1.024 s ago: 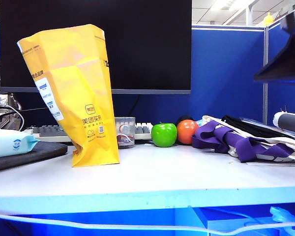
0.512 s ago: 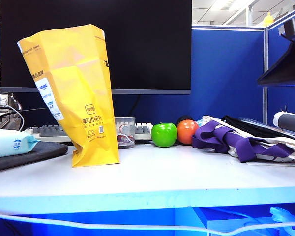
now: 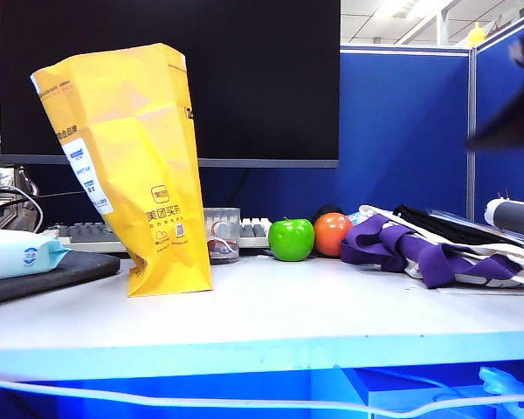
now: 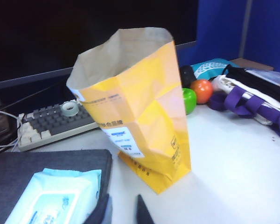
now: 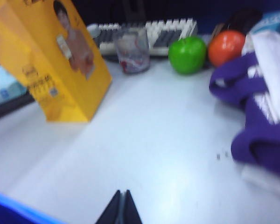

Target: Pick up the Rubik's Cube and throw it into the yellow paper bag.

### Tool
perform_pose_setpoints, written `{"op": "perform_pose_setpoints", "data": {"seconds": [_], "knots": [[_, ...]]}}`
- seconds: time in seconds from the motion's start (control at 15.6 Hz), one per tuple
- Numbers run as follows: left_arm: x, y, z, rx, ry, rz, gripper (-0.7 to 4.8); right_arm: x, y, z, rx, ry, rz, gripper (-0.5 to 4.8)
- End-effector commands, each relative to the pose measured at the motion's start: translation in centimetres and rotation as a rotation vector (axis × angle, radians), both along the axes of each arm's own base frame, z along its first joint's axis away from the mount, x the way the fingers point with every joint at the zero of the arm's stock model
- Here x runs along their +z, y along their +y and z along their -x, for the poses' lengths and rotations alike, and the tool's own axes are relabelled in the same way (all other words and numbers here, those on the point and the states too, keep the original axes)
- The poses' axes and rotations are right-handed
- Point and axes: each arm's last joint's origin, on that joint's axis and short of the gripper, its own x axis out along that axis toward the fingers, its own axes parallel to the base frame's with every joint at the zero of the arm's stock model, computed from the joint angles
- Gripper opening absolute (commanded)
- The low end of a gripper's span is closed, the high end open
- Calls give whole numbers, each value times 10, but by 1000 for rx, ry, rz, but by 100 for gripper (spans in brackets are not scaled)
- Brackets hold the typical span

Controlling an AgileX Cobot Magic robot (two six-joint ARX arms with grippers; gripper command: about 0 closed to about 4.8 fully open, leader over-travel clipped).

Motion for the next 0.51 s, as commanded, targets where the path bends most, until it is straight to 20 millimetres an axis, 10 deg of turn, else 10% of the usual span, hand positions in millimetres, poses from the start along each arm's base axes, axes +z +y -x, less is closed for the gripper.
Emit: {"op": "perform_pose_setpoints", "data": {"seconds": [0.06,0.51], "knots": [[-12,-1,-3,-3,22,-5,80,-10,-4,10,1,-29,-13,0],[-42,16,-13,295,89,-15,80,-23,-13,37,-1,-98,-38,0]]}}
